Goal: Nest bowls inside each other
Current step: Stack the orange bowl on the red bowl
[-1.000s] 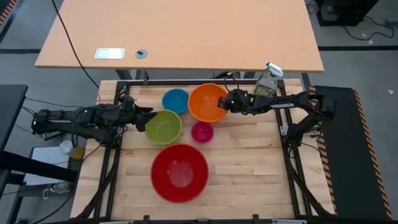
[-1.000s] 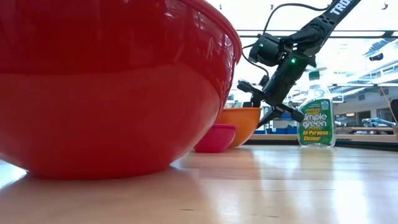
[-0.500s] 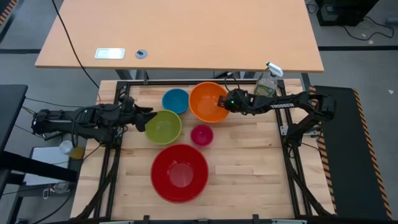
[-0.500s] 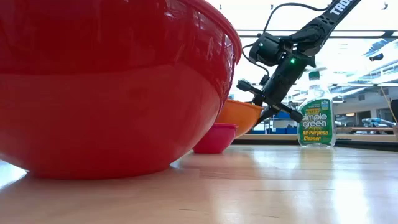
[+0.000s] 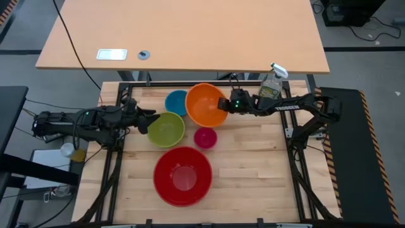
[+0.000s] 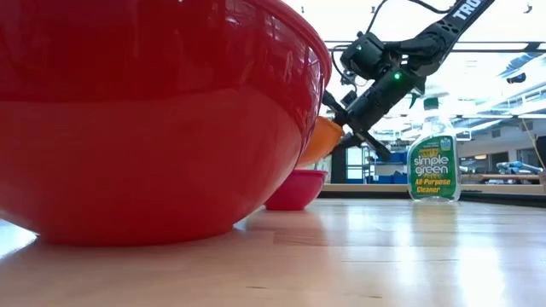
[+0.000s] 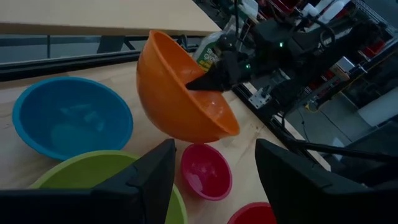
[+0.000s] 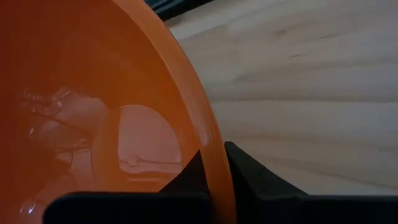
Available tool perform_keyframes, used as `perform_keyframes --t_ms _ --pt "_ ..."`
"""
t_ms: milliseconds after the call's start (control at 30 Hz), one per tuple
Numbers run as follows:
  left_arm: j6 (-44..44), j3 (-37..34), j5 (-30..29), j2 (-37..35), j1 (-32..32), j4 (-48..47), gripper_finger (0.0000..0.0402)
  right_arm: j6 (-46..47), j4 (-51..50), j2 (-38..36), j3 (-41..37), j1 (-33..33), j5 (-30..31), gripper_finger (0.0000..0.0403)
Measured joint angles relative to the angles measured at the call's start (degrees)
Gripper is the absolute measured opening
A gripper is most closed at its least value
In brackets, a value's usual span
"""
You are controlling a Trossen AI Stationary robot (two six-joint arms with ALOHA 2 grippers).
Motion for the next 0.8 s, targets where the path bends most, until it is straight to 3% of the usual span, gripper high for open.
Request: perform_keyframes --t_ms 167,467,800 --pt "0.87 -0.01 6.12 0.04 0.0 -1.87 0.0224 -6.09 -1.53 0.0 3.82 2.56 -4.8 0.0033" --pt "0.32 -0.06 15.98 0.06 -0.04 -6.85 0.0224 -16.08 -18.79 -0.02 18.49 9.88 -2.61 0.0033" --pt "4.64 -0.06 17.86 0.0 -0.07 -5.17 0.0224 -17.37 -19.97 1.17 25.17 20.45 -4.92 0.0034"
